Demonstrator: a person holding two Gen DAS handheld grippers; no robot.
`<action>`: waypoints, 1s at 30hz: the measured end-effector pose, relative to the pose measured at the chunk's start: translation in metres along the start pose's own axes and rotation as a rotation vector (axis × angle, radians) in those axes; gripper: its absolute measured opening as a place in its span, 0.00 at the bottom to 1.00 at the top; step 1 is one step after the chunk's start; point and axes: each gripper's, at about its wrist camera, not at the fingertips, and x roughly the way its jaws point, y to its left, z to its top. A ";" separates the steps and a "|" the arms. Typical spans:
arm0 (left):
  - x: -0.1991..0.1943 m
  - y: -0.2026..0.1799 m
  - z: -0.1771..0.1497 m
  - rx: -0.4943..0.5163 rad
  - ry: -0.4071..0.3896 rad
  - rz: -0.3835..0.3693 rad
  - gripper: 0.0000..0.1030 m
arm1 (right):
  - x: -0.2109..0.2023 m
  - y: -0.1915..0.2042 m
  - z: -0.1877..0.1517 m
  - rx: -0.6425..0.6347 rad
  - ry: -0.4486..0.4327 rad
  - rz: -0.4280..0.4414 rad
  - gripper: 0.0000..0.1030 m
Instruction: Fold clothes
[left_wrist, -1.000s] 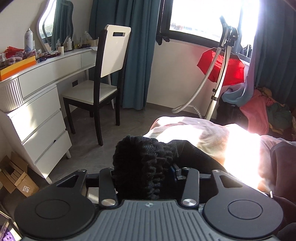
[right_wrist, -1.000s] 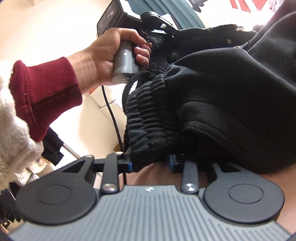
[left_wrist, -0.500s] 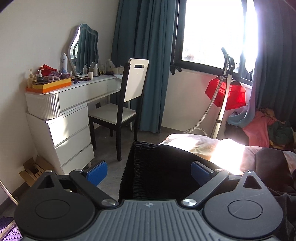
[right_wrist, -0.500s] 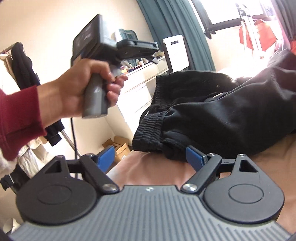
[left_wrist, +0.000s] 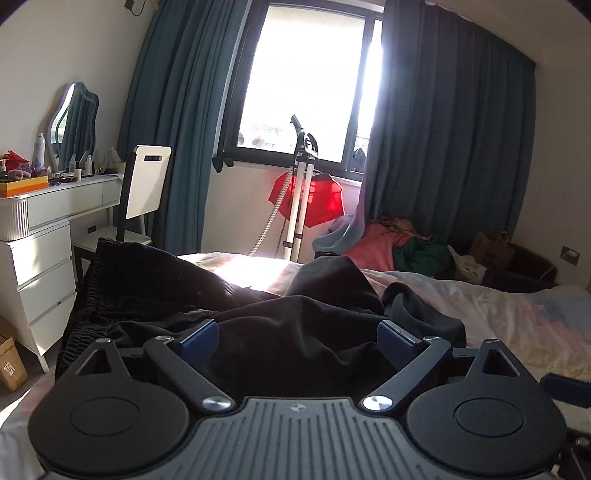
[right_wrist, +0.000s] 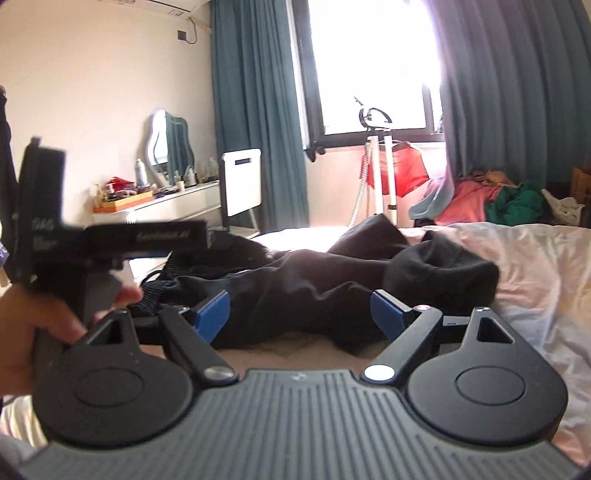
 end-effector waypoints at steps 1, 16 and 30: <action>-0.006 -0.010 -0.011 0.009 -0.004 -0.013 0.92 | -0.010 -0.011 -0.001 0.002 -0.003 -0.012 0.83; -0.003 -0.010 -0.073 0.040 -0.011 -0.003 0.95 | -0.053 -0.061 -0.026 0.136 -0.053 -0.200 0.83; 0.175 -0.122 -0.001 0.237 0.089 -0.125 0.90 | -0.055 -0.134 -0.030 0.273 -0.075 -0.370 0.83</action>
